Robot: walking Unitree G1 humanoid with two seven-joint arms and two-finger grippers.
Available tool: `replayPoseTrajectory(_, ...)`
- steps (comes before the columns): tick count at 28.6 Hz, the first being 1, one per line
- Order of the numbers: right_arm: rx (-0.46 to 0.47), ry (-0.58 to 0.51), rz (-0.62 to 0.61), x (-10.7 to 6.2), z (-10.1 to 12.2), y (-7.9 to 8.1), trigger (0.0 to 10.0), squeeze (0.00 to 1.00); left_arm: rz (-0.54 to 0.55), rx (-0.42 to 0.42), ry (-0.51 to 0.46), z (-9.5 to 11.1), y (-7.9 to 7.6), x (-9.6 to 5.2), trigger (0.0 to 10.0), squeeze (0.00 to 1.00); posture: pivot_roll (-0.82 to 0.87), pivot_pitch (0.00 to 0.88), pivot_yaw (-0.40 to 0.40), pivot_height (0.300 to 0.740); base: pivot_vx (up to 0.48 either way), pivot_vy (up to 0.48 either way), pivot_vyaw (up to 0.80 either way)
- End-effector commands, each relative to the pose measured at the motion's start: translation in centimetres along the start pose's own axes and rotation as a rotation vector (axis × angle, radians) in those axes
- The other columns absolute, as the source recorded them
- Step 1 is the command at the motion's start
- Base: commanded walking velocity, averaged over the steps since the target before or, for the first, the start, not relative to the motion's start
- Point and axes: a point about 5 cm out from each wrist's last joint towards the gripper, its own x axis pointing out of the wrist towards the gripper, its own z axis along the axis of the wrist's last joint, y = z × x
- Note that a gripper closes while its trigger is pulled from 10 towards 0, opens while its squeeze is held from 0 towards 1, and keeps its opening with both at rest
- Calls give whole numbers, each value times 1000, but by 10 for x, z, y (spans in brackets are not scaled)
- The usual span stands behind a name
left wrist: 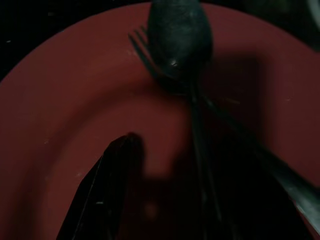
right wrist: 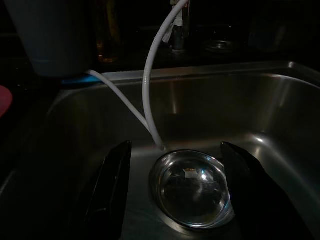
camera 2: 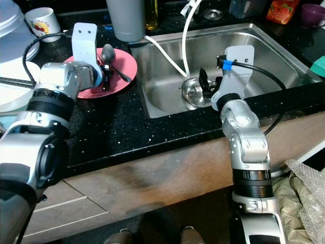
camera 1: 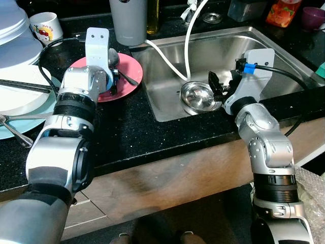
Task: Kitchen organization
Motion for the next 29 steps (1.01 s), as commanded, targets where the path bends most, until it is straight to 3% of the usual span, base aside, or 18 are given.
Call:
replayPoseTrajectory(1, 0, -9, -5, 0, 1, -1, 10000, 0, -19, 22, 55, -12, -2, 4, 10000, 0, 25, 142, 8, 740, 0, 0, 0)
replayPoseTrajectory(6, 2, -9, -9, 0, 1, -2, 10000, 0, -29, 59, 56, -13, -2, 5, 10000, 0, 26, 140, 9, 740, 0, 0, 0)
replayPoseTrajectory(7, 4, -9, -10, 0, 1, -2, 10000, 0, -29, 65, 57, -13, -2, 5, 6549, 0, 27, 139, 9, 740, 0, 0, 0)
replayPoseTrajectory(8, 6, -9, -11, 0, 0, -2, 10000, 0, -24, 61, 70, -13, -1, 5, 2275, 0, 27, 139, 9, 740, 0, 0, 0)
replayPoseTrajectory(10, 7, -9, -11, 1, 0, -2, 10000, 0, -23, 58, 80, -14, -1, 5, 2275, 0, 27, 138, 9, 740, 0, 0, 0)
replayPoseTrajectory(11, 8, -9, -11, 1, 0, -2, 10000, 0, -23, 57, 84, -14, 0, 5, 0, 0, 28, 138, 10, 740, 0, 0, 0)
replayPoseTrajectory(29, 16, -10, -13, 1, 0, -2, 10000, 0, -21, 42, 109, -11, 9, 3, 0, 0, 27, 134, 9, 740, 0, 0, 0)
